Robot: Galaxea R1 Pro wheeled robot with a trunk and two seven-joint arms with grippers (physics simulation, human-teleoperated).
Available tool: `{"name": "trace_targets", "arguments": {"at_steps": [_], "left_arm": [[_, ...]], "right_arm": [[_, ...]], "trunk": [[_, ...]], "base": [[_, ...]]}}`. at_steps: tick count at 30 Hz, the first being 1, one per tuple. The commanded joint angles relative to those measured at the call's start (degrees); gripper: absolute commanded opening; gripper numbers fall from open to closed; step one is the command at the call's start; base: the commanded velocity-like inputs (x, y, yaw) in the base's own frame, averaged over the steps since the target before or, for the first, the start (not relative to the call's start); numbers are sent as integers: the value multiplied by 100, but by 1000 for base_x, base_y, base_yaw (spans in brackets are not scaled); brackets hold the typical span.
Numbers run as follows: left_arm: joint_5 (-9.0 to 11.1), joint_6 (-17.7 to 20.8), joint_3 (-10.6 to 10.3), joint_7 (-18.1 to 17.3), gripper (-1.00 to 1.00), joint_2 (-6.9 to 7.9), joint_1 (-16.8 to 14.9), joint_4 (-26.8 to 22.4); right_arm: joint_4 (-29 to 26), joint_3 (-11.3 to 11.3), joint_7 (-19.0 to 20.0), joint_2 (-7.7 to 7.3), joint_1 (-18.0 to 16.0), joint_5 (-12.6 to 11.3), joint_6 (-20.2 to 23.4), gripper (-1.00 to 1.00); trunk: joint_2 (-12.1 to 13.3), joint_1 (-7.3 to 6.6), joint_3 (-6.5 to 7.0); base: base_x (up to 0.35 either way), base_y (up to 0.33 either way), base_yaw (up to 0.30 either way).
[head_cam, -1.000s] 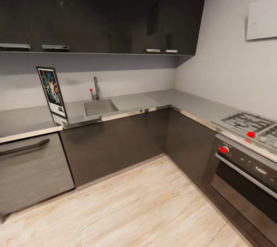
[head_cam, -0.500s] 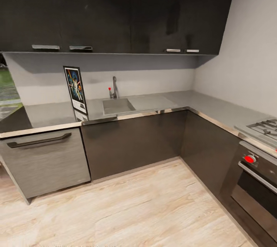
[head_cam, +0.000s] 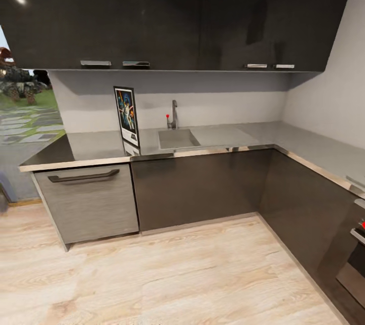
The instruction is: Pick up the poster from the kitchen countertop and hang it on one of the wall nails in the kitchen.
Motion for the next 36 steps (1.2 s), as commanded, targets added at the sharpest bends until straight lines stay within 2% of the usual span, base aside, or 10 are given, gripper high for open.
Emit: {"name": "trace_targets", "arguments": {"at_steps": [1,10,36], "left_arm": [[0,-11,44,-2,100,-1,2,-6],[0,-14,112,-15,100,-1,2,-6],[0,-14,116,-16,100,-1,2,-6]], "right_arm": [[3,4,-4,-1,-3,7,-17,100],[3,4,-4,-1,-3,7,-17,100],[6,4,-4,-1,-3,7,-17,100]], "trunk": [[-3,0,-5],[-3,0,-5],[-3,0,-5]], "base": [[0,0,282],[0,0,282],[0,0,282]]}}
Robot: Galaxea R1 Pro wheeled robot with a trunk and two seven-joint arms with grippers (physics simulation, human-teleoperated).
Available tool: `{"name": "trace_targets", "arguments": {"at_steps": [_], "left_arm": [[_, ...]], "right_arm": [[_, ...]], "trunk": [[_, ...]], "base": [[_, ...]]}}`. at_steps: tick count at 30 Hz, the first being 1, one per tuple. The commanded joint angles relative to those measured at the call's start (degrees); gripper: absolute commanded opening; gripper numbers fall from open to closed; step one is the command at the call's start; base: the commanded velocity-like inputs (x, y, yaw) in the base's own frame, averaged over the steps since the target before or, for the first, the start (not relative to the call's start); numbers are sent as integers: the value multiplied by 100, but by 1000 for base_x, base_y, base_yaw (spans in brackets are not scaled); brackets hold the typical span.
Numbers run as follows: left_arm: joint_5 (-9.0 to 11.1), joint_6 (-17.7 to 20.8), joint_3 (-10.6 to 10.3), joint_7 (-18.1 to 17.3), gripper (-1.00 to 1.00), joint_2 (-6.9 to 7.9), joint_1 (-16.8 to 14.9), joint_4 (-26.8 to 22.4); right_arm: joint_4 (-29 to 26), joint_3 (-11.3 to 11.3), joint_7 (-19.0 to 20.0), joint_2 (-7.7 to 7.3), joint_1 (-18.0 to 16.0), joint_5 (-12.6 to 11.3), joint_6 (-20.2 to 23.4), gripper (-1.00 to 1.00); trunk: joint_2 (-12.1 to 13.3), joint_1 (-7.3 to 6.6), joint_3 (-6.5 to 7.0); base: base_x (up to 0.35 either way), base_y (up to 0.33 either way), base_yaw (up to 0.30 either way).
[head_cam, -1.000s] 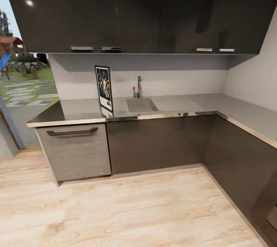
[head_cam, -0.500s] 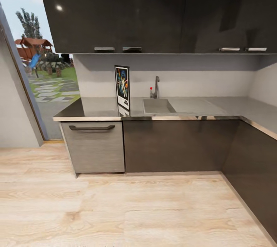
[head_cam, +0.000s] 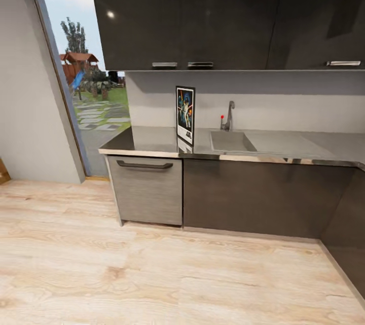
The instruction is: Pick up the poster from the kitchen countertop and hang it on one of the wall nails in the kitchen.
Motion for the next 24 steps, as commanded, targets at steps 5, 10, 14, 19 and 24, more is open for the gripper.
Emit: {"name": "trace_targets", "arguments": {"at_steps": [5,10,14,19,24], "left_arm": [[1,-9,4,0,100,-1,1,-5],[1,-9,4,0,100,-1,1,-5],[1,-9,4,0,100,-1,1,-5],[1,-9,4,0,100,-1,1,-5],[1,-9,4,0,100,-1,1,-5]], "right_arm": [[5,4,-4,-1,-3,7,-17,100],[9,4,-4,-1,-3,7,-16,100],[9,4,-2,-1,-3,5,-9,100],[28,4,23,-10,-3,-2,-1,100],[26,-7,30,-29,-3,-2,2,100]], "trunk": [[-2,0,-5],[-2,0,-5],[-2,0,-7],[-2,0,-11],[-2,0,-11]], "base": [[0,0,282],[0,0,282],[0,0,276],[0,0,133],[0,0,19]]}}
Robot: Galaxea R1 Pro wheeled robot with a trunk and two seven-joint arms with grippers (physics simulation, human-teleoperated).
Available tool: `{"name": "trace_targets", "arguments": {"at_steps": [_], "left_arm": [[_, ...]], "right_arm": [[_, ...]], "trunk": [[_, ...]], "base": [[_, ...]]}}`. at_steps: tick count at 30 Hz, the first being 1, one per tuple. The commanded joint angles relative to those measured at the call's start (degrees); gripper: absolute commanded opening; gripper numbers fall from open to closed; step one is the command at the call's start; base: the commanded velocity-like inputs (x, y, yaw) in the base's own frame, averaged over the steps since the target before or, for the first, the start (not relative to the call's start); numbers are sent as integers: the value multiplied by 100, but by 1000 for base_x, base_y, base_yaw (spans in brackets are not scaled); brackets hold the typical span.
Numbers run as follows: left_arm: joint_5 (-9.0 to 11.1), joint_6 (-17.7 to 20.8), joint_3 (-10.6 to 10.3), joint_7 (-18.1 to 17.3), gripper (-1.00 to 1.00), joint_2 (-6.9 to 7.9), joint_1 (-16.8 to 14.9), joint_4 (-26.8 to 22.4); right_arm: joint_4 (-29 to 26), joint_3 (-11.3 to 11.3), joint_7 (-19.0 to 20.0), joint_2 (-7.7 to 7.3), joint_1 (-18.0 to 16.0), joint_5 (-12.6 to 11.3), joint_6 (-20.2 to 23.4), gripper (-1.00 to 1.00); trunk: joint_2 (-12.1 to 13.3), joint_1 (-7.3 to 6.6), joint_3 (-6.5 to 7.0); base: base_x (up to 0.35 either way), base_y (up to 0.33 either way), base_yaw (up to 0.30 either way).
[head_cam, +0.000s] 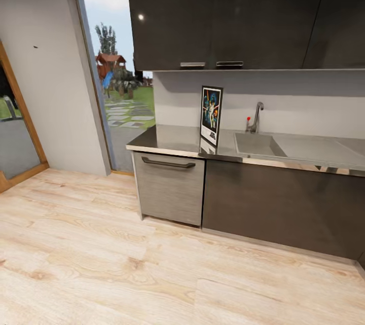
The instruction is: Pick up the poster from the kitchen countertop and hang it on one of the wall nails in the kitchen.
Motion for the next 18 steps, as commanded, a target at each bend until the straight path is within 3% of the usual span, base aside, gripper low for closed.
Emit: {"name": "trace_targets", "arguments": {"at_steps": [1,8,14,18], "left_arm": [[0,-9,4,0,100,-1,1,-6],[-3,-6,16,10,100,-1,1,-6],[-7,-4,13,18,100,-1,1,0],[-8,-7,13,12,100,-1,1,2]], "right_arm": [[-6,-11,0,-10,-3,3,-18,100],[-84,-29,0,-33,-55,-7,-27,100],[-884,-6,-3,-23,-64,-12,-25,100],[-1724,5,-14,24,-64,-25,32,100]], "trunk": [[-3,0,-5],[-3,0,-5],[-3,0,-5],[-3,0,-5]], "base": [[0,0,5],[0,0,2],[0,0,0],[0,0,0]]}}
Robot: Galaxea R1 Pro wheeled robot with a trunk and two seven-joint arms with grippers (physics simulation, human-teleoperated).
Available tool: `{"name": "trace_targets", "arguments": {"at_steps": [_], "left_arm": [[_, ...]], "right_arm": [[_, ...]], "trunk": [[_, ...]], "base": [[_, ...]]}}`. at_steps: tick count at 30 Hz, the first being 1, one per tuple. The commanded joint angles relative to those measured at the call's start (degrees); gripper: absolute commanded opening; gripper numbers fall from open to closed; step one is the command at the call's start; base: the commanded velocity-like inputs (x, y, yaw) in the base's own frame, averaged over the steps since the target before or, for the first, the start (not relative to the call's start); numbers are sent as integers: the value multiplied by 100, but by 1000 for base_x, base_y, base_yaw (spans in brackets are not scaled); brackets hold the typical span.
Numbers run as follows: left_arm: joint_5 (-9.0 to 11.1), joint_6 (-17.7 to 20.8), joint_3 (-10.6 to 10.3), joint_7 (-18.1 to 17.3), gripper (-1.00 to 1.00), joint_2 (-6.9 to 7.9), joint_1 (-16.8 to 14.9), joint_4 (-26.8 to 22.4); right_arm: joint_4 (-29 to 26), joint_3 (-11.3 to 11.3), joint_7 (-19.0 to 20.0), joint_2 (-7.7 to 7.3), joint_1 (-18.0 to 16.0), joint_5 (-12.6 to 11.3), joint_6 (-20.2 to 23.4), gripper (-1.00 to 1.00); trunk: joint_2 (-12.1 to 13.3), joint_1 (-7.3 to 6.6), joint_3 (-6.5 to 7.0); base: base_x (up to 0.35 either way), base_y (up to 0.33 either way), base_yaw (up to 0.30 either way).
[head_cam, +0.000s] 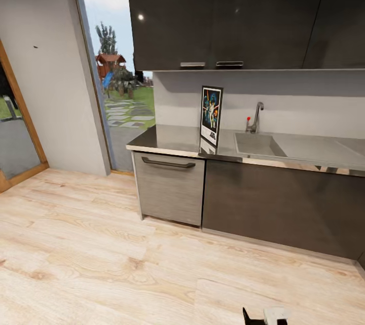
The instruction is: Pick up the poster from the kitchen countertop and hang it on one of the wall nails in the kitchen.
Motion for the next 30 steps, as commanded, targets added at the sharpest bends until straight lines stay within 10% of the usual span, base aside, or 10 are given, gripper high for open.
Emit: {"name": "trace_targets", "arguments": {"at_steps": [1,7,11,25,26,27,30], "left_arm": [[0,-9,4,0,100,-1,1,-6],[-1,-10,4,-1,100,0,1,-12],[-1,-10,4,-2,100,0,1,-12],[-1,-10,4,-2,100,0,1,-14],[-1,-10,4,-2,100,0,1,-14],[-1,-2,4,-2,100,0,1,-14],[-1,-2,4,-2,100,0,1,-14]], "right_arm": [[-191,6,-5,22,-2,5,13,100],[-1850,12,-17,268,-2,18,701,100],[-3319,15,-2,329,-253,-6,1911,100],[-3795,352,12,344,-799,-56,2426,100],[-3789,365,12,345,-954,-60,2445,100],[-3843,378,12,378,-1813,-56,3185,100],[-3903,369,12,379,-1908,-49,3284,100]], "trunk": [[-3,0,-5],[-3,0,-5],[-3,0,-5],[-3,0,-5],[-3,0,-5],[-3,0,-5],[-3,0,-5]], "base": [[0,0,0],[0,0,0],[0,0,0],[0,0,0],[0,0,0],[274,0,0],[293,0,0]]}}
